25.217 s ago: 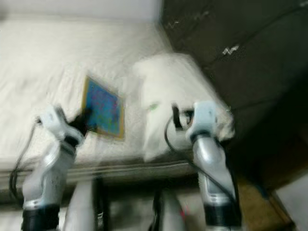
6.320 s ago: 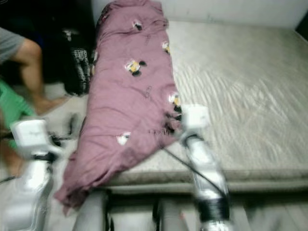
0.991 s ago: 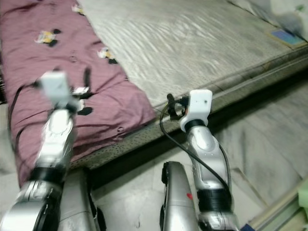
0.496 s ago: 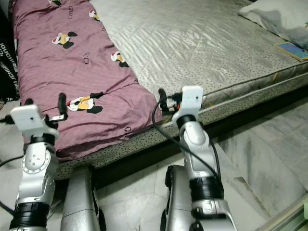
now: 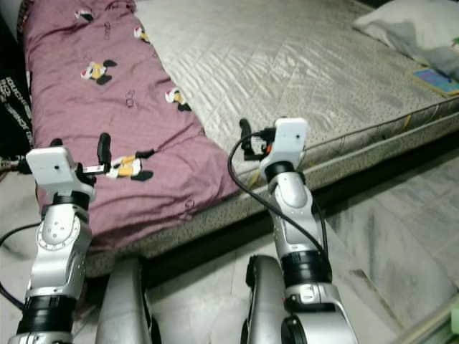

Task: Clean up the room

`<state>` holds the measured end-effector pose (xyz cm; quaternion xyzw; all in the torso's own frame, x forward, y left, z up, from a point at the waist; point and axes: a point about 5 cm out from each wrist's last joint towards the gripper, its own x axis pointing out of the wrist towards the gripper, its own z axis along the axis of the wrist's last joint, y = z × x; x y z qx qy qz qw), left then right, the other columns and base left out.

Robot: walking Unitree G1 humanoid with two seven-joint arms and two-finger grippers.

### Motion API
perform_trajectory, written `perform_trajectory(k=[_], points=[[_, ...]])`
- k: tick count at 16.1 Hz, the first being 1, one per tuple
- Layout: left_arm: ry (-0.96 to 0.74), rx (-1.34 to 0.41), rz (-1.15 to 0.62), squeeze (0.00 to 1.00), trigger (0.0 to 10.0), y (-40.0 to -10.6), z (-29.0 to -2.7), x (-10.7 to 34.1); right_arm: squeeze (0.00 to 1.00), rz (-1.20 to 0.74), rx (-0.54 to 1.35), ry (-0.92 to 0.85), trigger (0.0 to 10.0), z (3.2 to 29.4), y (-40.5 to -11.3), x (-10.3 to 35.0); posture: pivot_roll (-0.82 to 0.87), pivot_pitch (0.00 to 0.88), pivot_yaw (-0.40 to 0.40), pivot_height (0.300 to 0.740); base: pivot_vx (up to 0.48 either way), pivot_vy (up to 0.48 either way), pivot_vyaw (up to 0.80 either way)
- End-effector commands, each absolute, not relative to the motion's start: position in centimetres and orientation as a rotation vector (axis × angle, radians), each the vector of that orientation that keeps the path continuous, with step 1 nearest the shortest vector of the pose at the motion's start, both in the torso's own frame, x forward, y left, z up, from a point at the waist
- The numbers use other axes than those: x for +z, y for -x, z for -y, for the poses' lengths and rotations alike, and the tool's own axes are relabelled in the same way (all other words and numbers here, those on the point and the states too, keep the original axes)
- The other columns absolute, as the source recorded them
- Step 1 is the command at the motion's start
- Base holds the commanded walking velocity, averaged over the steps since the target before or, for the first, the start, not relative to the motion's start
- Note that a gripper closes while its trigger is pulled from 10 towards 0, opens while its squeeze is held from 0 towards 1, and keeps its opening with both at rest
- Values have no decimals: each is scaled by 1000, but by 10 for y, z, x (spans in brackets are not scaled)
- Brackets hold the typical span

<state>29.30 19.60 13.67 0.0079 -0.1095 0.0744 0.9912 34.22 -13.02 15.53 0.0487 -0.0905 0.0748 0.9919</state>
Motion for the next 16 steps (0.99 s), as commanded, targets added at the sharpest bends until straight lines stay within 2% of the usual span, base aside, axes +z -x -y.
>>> perform_trajectory(k=[1, 12, 16], points=[[-24, 134, 224, 0, 10000, -294, -194, 140, 0, 202, 152, -95, 10000, 128, -345, 161, -22, 0, -9, 605, 0, 0, 0], [-21, 115, 112, 0, 10000, -288, -187, 121, 0, 195, 161, -93, 10000, 128, -338, 154, -32, 0, -10, 735, 0, 0, 0], [-31, 85, 107, 0, 10000, -289, -183, 122, 0, 186, 153, -89, 10000, 130, -339, 152, -32, 0, -10, 740, 0, 0, 0]])
